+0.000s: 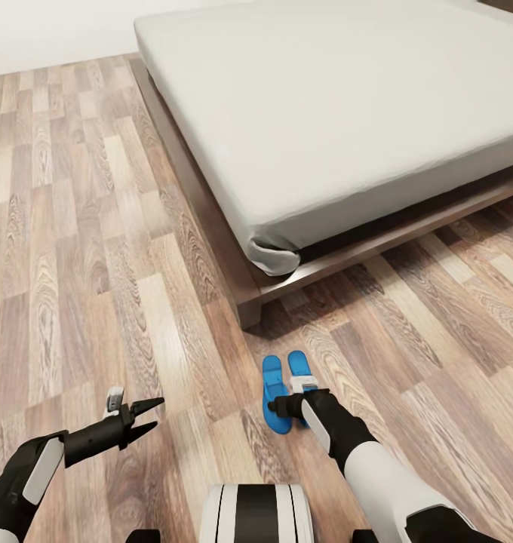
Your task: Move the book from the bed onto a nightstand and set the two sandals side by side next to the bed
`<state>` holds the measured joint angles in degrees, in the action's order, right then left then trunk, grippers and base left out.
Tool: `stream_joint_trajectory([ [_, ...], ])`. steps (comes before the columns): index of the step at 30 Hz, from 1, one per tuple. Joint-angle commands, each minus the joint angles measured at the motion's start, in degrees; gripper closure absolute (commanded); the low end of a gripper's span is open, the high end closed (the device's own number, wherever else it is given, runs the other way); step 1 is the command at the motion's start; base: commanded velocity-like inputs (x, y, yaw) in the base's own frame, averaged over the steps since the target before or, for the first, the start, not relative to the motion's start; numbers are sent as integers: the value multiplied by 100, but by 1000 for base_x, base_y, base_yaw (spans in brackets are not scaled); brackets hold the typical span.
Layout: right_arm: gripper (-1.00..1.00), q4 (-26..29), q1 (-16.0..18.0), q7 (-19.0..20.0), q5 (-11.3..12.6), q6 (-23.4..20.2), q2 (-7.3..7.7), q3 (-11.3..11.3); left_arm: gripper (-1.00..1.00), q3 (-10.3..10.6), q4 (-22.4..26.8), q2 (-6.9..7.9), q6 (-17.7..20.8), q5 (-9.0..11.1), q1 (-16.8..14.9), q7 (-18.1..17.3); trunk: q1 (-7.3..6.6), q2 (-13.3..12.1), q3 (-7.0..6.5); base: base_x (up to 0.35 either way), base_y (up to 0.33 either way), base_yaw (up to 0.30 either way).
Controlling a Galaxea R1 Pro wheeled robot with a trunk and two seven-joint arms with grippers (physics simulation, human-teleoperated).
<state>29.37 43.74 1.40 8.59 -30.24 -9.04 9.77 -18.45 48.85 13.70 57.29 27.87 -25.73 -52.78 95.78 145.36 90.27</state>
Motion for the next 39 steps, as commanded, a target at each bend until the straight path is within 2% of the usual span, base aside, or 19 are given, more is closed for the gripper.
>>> stream_joint_trajectory([
  [1,-100,7,0,-5,65,-25,9,25,-100,-9,-6,5,19,-22,-2,-24,-3,0,-20,0,0,0],
  [12,-100,68,-4,119,78,-51,58,-46,-100,4,-31,-5,9,-25,-2,5,-32,-15,-263,0,0,0],
  [20,-100,98,-6,720,73,-45,122,-185,-100,14,-35,-15,3,-27,-2,27,-52,-26,-441,0,0,0],
  [26,-100,102,-6,1312,70,3,288,-449,-100,22,-37,-16,2,-27,-2,42,-68,-34,-574,0,0,0],
  [31,-100,100,-8,1704,64,31,447,-566,-100,24,-37,-17,2,-27,-2,53,-81,-40,-684,0,0,0],
  [39,-100,25,-31,2417,93,60,992,-629,-100,20,-56,-17,-5,-34,-2,90,-101,-51,-862,0,0,0],
])
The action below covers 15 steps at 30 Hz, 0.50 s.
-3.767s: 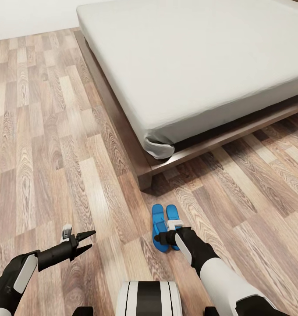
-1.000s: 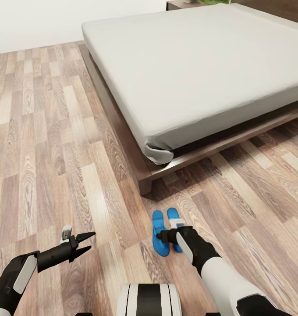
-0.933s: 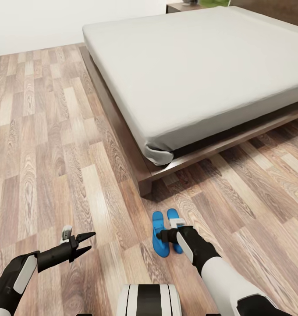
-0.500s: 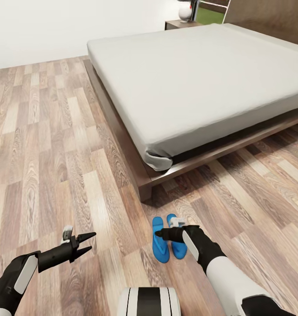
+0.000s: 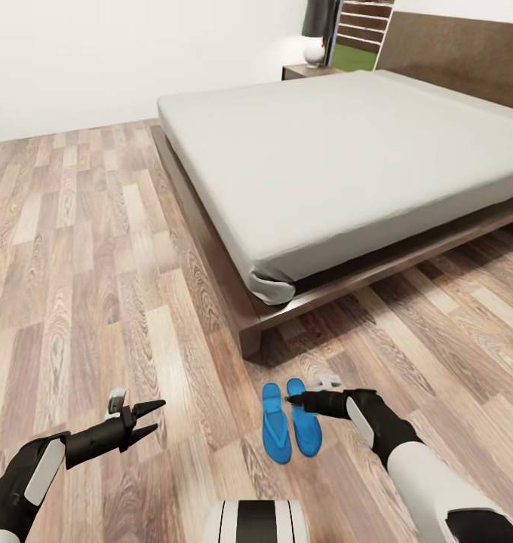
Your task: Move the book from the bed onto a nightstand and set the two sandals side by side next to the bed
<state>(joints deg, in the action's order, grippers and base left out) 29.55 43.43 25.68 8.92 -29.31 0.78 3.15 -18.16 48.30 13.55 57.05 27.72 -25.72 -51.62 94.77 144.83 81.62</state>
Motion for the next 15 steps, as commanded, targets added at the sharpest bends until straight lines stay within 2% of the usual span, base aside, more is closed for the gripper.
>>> stream_joint_trajectory([
  [1,-100,-2,-3,103,79,-24,90,21,-100,-9,-6,-1,19,-22,-3,-24,-3,0,-19,0,0,0],
  [9,-100,-252,-28,1011,454,150,738,-76,-100,-10,-24,-1,17,-31,-3,45,-24,-11,-197,0,0,0],
  [15,-100,-999,-77,1509,808,412,1136,-109,-100,0,-28,-5,11,-37,-3,151,-39,-19,-329,0,0,0],
])
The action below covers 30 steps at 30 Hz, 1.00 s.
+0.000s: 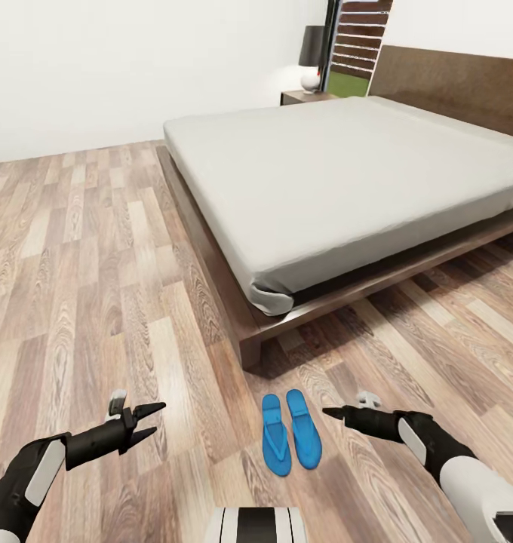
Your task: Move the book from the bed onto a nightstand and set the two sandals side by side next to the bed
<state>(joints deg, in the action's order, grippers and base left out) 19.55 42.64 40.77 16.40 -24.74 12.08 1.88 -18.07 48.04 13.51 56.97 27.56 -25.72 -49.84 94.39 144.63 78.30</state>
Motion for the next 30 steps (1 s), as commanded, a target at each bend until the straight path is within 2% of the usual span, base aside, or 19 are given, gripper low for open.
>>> stream_joint_trajectory([
  [1,-100,-148,-3,79,133,18,67,14,-100,-8,0,-2,15,-21,-3,-2,-3,0,-19,0,0,0],
  [4,-100,-574,-11,352,399,241,255,9,-100,-6,1,-4,-6,-22,-3,71,-11,-4,-86,0,0,0],
  [5,-100,-984,-15,686,724,494,441,9,-100,-1,2,-2,-24,-22,-3,120,-14,-6,-108,0,0,0],
  [6,-100,-1124,-16,809,836,572,496,10,-100,0,2,1,-32,-24,-3,131,-16,-7,-130,0,0,0],
  [7,-100,-1124,-16,809,836,572,496,10,-100,0,2,1,-32,-24,-3,131,-19,-8,-152,0,0,0],
  [13,-100,-1907,-18,1585,1415,895,761,14,-100,7,-2,46,-130,-84,-3,181,-34,-16,-285,0,0,0],
  [17,-100,-2096,-28,1886,1513,961,922,28,-100,17,-48,62,-237,-263,-3,183,-45,-22,-374,0,0,0],
  [19,-100,-2149,-47,2015,1541,995,983,30,-100,16,-116,68,-320,-419,-3,176,-50,-24,-418,0,0,0],
  [20,-100,-2183,-84,2141,1563,1038,1025,30,-100,13,-215,75,-428,-591,-3,160,-52,-26,-440,0,0,0],
  [23,-100,-2214,-188,2317,1590,1094,1066,31,-100,6,-425,105,-630,-806,-3,136,-60,-30,-507,0,0,0],
  [30,-100,-2239,-435,2657,1690,1148,1215,18,-100,-20,-1214,283,-1257,-988,-3,54,-78,-39,-662,0,0,0],
])
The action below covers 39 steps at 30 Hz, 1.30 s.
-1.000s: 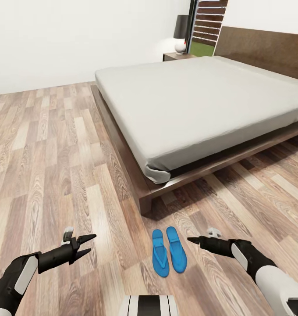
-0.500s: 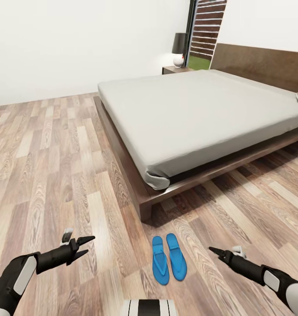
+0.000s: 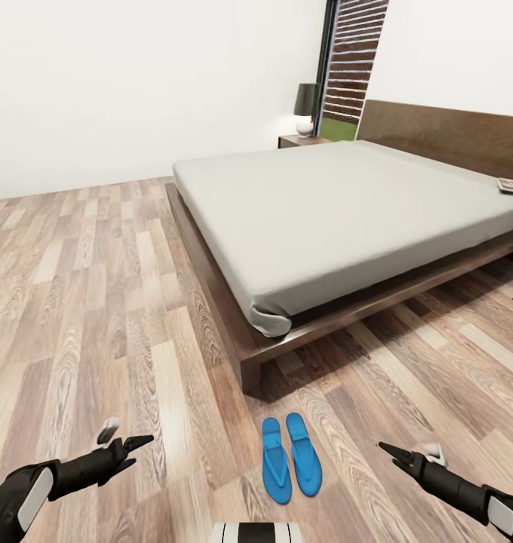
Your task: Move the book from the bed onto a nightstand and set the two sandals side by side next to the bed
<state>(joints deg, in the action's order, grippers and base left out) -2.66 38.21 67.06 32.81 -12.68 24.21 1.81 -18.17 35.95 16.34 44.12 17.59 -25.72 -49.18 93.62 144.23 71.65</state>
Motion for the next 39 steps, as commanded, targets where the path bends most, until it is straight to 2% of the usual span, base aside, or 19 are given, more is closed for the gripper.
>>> stream_joint_trajectory([
  [1,-100,-21,-9,74,81,-58,44,26,-100,-12,-87,21,-62,0,-3,-30,-4,0,-19,0,0,0],
  [4,-100,-28,-49,218,234,-57,138,32,-100,-10,-311,66,-314,-38,-3,-113,-11,-4,-85,0,0,0],
  [7,-100,-31,-83,260,306,-46,145,35,-100,-3,-403,77,-405,-62,-3,-143,-19,-8,-152,0,0,0],
  [12,-100,-33,-248,278,357,21,88,42,-100,8,-624,87,-558,-154,-3,-144,-32,-15,-262,0,0,0],
  [15,-100,-33,-338,266,348,141,21,40,-100,11,-805,80,-720,-354,-3,-140,-40,-19,-329,0,0,0],
  [16,-100,-33,-410,249,342,278,-25,39,-100,13,-939,75,-874,-549,-3,-138,-42,-20,-351,0,0,0],
  [19,-100,-33,-557,205,337,532,-90,39,-100,14,-1170,70,-1172,-848,-3,-137,-50,-24,-418,0,0,0],
  [24,-100,-33,-896,48,333,948,-216,40,-100,9,-1805,76,-1861,-1164,-3,-130,-63,-31,-528,0,0,0],
  [26,-100,-33,-1018,-37,333,1101,-268,39,-100,8,-2080,79,-2170,-1226,-3,-126,-68,-33,-573,0,0,0],
  [27,-100,-33,-1018,-37,333,1101,-268,39,-100,8,-2080,79,-2170,-1226,-3,-126,-71,-35,-595,0,0,0],
  [28,-100,-33,-1078,-82,333,1180,-293,39,-100,8,-2212,82,-2328,-1248,-3,-124,-73,-36,-617,0,0,0],
  [29,-100,-33,-1201,-175,332,1344,-338,39,-100,9,-2472,96,-2652,-1280,-3,-117,-76,-37,-639,0,0,0],
  [34,-100,-33,-1515,-401,332,1765,-419,38,-100,15,-3097,187,-3440,-1319,2,-11,-89,-44,-750,0,0,0],
  [39,-100,-33,-1794,-613,332,2069,-468,43,-100,16,-3378,301,-4058,-1323,168,118,-102,-51,-861,0,0,0],
])
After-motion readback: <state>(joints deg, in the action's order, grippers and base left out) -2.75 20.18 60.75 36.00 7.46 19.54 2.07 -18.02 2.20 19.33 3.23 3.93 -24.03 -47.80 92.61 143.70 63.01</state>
